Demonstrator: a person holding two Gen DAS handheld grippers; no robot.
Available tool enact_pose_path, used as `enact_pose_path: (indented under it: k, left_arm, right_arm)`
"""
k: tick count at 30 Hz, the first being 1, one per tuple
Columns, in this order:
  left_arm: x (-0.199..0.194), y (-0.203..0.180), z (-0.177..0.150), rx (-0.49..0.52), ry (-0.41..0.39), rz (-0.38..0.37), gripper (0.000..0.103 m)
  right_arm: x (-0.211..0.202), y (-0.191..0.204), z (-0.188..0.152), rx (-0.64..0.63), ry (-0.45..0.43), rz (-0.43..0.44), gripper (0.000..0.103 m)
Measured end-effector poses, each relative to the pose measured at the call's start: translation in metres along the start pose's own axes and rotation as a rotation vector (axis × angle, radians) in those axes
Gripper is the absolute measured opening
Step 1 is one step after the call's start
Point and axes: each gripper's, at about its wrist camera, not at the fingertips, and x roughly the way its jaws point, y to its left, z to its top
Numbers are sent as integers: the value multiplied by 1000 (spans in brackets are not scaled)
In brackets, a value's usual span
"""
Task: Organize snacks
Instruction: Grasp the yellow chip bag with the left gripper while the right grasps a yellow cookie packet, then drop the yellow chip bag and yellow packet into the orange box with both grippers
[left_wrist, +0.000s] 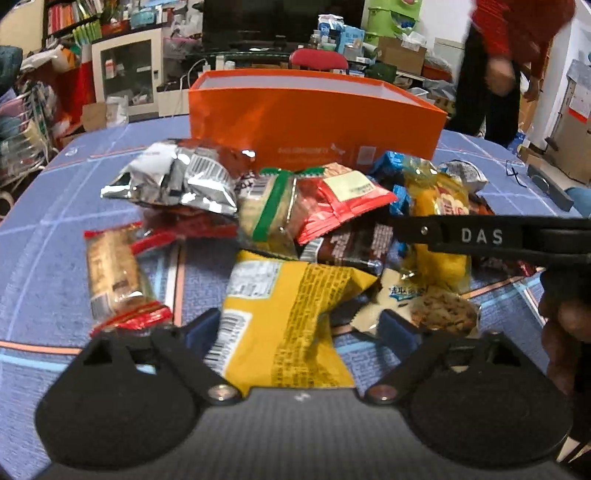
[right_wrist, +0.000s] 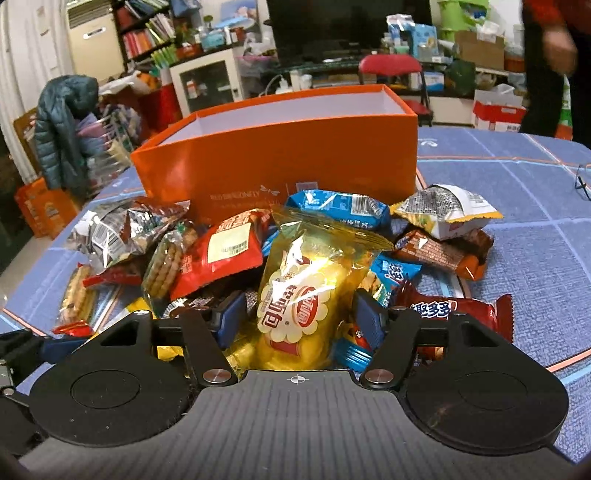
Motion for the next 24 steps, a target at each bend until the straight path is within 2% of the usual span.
enact_pose_path:
  k: [2,4,6,11,12,13,19,24]
  left_arm:
    - [1,5,1,-32,7,-16,75]
    - [1,9,3,-61,16,-19,63]
    - [0,10,3,-66,20,-24,62]
    - [-5,8,3,-74,21,-55,58]
    - [-6,7,3,-68,17,-61,52]
    - [-7,6,4,-64,14,-59,51]
    - [-18,8,8,-72,-35,-49,51]
    - [-33,5,14,-76,-85,-46,51]
  right_arm:
    - [0,-1,0,-8,1,-8,43]
    - [-1,-4,0,-1,4,-5,33]
    - [-2,-6,1,-2,6,8,26]
    - [-3,-5,1,-25,3,14,24]
    - [-4,-4,0,-33,2,15,23]
    - [-5,-3,0,-39,-2,16,23]
    - [-13,-3,3,-55,-33,28,22]
    - [-27,3,8,-125,-94,10,22]
